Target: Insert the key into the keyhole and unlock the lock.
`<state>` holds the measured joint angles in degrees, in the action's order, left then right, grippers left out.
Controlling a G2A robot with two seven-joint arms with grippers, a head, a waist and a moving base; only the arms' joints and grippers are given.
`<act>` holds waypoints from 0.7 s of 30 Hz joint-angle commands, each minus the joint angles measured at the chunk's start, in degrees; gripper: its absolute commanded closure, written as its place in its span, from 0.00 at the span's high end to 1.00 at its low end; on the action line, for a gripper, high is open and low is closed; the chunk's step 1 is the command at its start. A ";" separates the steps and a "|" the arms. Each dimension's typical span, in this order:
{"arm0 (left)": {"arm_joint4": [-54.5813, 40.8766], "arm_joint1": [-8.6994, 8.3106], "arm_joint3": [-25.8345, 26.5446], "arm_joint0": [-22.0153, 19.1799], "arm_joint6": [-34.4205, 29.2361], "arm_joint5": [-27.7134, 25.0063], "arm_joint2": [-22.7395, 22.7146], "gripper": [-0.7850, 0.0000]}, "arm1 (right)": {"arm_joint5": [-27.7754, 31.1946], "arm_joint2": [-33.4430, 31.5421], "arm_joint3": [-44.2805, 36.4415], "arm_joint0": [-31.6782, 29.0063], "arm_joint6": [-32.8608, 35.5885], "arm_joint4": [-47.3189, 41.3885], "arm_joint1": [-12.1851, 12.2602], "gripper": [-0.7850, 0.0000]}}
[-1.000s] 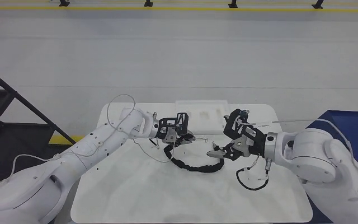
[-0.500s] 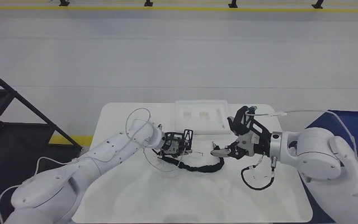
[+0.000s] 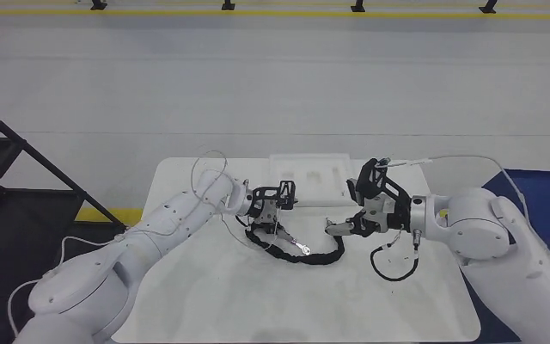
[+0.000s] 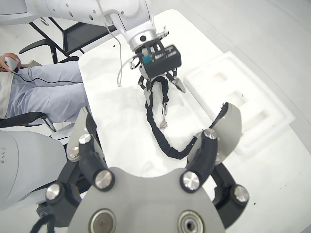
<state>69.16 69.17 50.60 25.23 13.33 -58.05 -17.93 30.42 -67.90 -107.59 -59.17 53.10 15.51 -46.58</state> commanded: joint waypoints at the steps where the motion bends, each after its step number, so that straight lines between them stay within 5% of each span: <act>1: -0.11 -0.85 0.46 -1.19 2.76 0.05 -1.40 1.00 | 1.94 0.55 2.54 1.62 -0.35 -0.57 -0.21 1.00; 12: -4.86 -8.22 4.72 -10.48 8.67 0.05 -6.13 1.00 | 15.52 6.36 16.34 16.40 -1.38 -0.68 -2.32 1.00; 21: -15.66 -10.53 3.70 -16.90 7.65 0.05 -1.12 1.00 | 23.77 11.72 29.23 29.34 -4.99 -4.36 -4.99 1.00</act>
<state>54.41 58.74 54.53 8.93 21.10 -58.00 -19.67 53.84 -56.68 -79.38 -31.15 48.02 11.31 -51.36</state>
